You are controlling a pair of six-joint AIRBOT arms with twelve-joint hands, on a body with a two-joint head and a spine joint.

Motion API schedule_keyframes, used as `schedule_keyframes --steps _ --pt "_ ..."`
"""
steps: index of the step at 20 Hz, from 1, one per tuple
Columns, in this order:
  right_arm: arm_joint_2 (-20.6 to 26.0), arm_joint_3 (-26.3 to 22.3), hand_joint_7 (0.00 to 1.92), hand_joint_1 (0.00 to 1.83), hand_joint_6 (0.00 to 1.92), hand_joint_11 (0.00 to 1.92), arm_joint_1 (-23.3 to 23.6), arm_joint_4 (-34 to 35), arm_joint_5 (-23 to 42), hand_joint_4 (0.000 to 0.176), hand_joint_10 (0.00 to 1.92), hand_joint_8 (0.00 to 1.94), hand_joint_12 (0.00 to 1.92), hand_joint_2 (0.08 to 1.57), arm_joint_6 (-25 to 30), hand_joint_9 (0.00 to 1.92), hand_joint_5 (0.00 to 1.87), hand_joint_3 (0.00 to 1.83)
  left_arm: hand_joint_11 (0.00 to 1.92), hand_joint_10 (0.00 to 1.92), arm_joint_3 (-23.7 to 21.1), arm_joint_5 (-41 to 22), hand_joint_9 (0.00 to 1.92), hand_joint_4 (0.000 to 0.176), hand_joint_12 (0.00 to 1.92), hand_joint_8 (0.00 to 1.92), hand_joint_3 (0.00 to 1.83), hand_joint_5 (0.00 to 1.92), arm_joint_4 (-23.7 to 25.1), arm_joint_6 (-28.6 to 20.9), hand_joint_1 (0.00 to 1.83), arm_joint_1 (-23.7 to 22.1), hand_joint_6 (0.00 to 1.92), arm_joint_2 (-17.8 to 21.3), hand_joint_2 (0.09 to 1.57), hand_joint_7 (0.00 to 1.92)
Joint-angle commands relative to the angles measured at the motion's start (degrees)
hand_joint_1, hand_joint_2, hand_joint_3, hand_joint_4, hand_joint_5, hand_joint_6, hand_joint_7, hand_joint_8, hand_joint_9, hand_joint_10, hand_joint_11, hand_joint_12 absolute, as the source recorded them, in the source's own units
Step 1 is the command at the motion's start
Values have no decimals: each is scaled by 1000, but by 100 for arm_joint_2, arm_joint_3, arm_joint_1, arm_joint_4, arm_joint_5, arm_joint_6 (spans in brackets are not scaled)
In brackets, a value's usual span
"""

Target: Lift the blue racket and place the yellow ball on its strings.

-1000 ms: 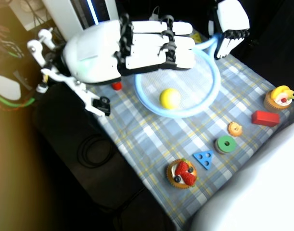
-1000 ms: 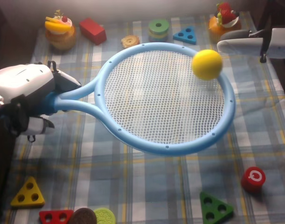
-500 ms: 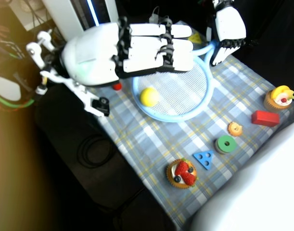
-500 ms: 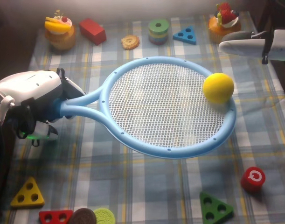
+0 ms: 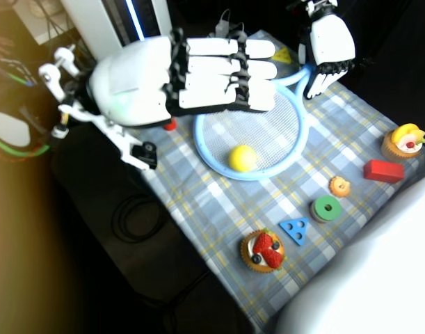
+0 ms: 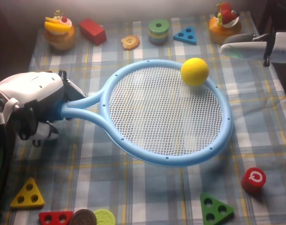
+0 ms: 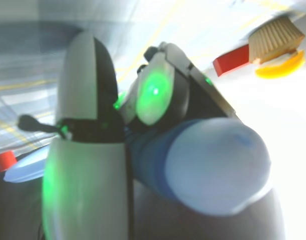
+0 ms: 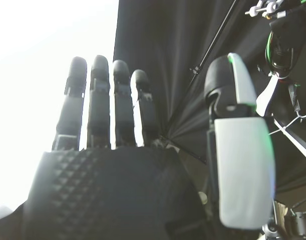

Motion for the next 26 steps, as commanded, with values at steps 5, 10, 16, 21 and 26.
schedule_keyframes --steps 5,10,16,21,26 --pt "25 -6 378 650 1 51 7 250 658 22 1 0 515 1129 2 372 290 2 1420 1921 -46 -616 1331 176 1921 1921 0 835 -16 112 1597 -71 1921 -24 1149 1003" --pt "44 -17 386 664 0 39 -10 263 658 33 5 2 519 1128 2 386 284 0 636 1683 -121 -658 639 0 1766 1557 8 780 -32 171 1081 -57 1370 15 1172 511" --pt "54 -26 394 674 6 19 -18 275 658 42 0 5 528 1129 2 376 299 1 159 1000 -348 -952 312 55 1263 683 1 462 -44 171 967 63 503 214 1112 371" --pt "59 -33 388 703 7 4 -62 327 668 31 1 0 578 1131 2 359 307 0 4 165 -871 -1925 319 116 1085 9 0 241 261 -628 933 396 2 696 1080 277" --pt "153 -143 383 720 0 29 -363 640 1017 12 1 0 629 1125 -55 362 312 1 0 2 -1274 -3423 157 49 490 1 0 90 918 -2378 772 709 1 1263 1080 160"
